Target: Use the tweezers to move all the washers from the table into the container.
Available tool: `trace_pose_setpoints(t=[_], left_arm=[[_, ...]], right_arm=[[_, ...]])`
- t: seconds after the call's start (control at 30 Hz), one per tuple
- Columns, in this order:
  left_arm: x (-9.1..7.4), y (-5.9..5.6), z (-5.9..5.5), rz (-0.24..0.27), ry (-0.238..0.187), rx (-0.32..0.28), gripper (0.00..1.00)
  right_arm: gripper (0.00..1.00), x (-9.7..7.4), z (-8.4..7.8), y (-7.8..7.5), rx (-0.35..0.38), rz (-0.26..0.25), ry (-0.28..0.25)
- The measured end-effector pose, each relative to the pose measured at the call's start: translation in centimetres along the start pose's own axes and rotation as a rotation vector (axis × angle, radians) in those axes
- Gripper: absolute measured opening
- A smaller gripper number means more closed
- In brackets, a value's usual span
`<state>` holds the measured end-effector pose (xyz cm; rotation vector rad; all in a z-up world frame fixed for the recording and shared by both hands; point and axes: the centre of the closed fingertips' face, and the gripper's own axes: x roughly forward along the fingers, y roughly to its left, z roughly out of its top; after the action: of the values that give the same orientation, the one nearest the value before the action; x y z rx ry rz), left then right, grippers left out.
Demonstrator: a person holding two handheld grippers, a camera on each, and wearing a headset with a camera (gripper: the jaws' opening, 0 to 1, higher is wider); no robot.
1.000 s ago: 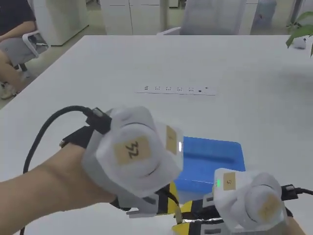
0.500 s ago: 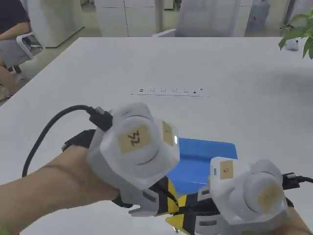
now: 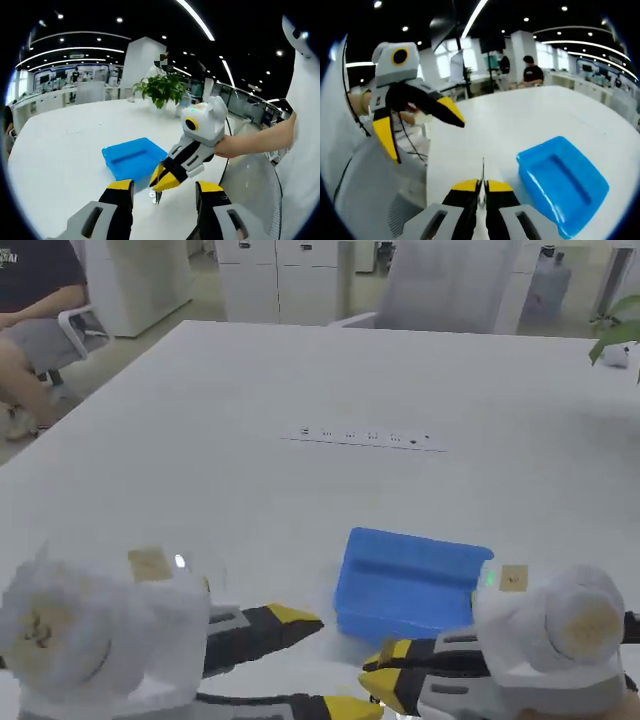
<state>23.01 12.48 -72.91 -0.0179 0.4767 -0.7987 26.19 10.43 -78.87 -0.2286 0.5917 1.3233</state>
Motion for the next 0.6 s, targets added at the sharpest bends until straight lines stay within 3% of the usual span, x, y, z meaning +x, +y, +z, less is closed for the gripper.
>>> trace_pose_setpoints(t=[0.13,0.27,0.5,0.6], left_arm=[[-0.9,-0.2,-0.6,0.088,-0.082,-0.058,0.61],[-1.2,-0.1,-0.8,0.152,-0.127,-0.056,0.68],[-1.7,1.2,0.3,0.247,-0.226,-0.033,0.88],[-2.2,1.8,0.7,0.279,-0.26,-0.036,0.91]], right_arm=[[0.01,-1.3,1.7,0.0,0.05,0.0,-0.068],[0.01,-2.9,3.1,-0.5,0.104,-0.014,-0.128],[0.01,-5.5,4.9,-2.4,0.187,-0.071,-0.219],[0.01,-6.5,5.4,-3.6,0.217,-0.105,-0.25]])
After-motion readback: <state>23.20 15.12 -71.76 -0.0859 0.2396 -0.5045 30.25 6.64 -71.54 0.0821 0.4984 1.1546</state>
